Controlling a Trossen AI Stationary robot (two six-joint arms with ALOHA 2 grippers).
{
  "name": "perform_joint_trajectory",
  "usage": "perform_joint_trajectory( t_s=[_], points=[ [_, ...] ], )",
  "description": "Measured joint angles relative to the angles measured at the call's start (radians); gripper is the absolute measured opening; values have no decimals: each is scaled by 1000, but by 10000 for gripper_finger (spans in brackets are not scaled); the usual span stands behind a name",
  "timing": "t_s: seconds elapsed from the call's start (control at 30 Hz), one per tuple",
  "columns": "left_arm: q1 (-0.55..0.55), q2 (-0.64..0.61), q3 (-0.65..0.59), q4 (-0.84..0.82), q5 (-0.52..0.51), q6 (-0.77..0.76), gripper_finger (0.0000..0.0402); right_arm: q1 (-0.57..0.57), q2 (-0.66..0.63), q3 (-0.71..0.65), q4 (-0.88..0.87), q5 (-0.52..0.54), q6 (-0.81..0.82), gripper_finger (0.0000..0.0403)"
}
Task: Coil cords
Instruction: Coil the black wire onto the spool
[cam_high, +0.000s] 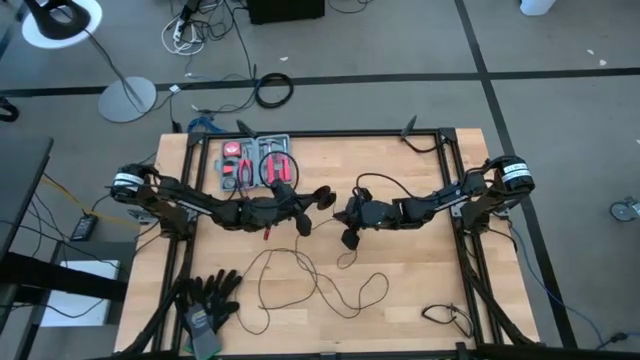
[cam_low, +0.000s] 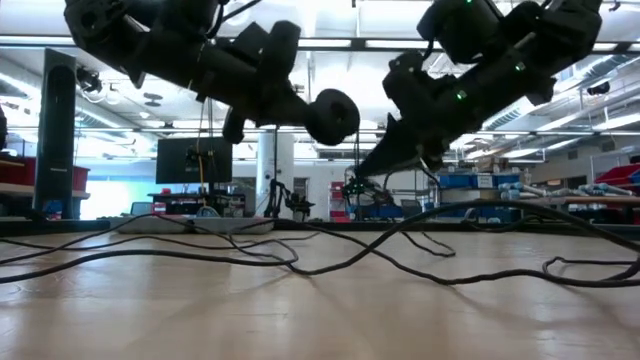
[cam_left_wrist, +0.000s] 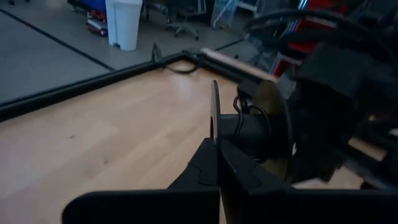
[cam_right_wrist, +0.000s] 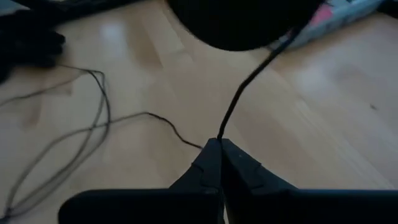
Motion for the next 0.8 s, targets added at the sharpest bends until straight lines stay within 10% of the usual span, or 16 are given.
perform_joint_trajectory(
  t_s=[0.8],
  points=[
    [45,154,40,123,-63,-151,0,2,0,65,-18,-59,-89,0]
  ],
)
